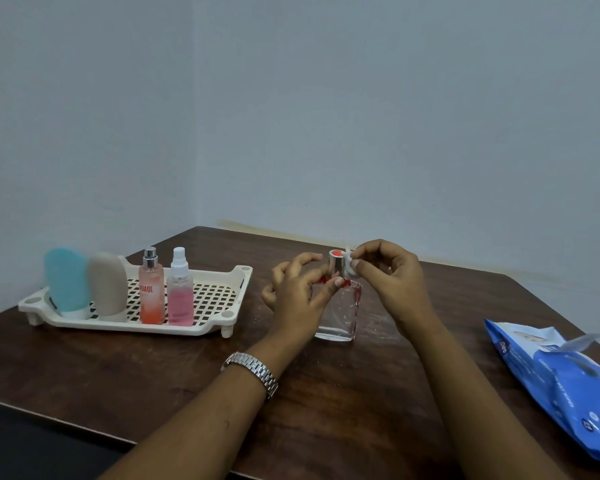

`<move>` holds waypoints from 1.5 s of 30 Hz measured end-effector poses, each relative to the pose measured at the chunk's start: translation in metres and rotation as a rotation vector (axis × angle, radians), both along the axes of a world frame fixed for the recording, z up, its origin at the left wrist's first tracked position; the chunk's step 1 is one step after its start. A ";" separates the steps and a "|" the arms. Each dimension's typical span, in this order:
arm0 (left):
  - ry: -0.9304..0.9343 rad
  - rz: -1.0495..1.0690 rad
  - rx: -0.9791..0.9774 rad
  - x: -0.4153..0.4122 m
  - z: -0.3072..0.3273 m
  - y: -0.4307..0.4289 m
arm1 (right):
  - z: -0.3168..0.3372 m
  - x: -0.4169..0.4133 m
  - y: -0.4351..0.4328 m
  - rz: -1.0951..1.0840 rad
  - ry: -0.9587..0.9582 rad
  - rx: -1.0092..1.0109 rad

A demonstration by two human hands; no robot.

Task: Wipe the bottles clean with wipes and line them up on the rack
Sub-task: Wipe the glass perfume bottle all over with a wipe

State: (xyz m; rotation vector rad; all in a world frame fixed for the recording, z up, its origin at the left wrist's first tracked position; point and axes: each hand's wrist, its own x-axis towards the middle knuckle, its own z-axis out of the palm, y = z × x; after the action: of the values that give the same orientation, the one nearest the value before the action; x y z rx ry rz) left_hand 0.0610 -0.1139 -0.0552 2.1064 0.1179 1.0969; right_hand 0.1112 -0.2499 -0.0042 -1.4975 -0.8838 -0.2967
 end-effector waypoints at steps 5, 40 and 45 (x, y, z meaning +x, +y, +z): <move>-0.011 -0.020 -0.020 0.001 0.000 -0.001 | -0.007 0.005 0.001 -0.063 -0.026 -0.098; 0.044 -0.539 -0.825 -0.012 0.022 0.040 | -0.023 0.000 0.019 -0.249 -0.152 -0.150; 0.077 -0.594 -0.723 -0.010 0.020 0.036 | -0.024 -0.005 0.026 -0.339 -0.351 -0.199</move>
State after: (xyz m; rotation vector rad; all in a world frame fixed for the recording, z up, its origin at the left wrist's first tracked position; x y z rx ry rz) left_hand 0.0506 -0.0779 -0.0350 1.3872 -0.0682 0.5015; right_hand 0.1060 -0.2239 -0.0286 -1.8150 -0.9517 -0.7565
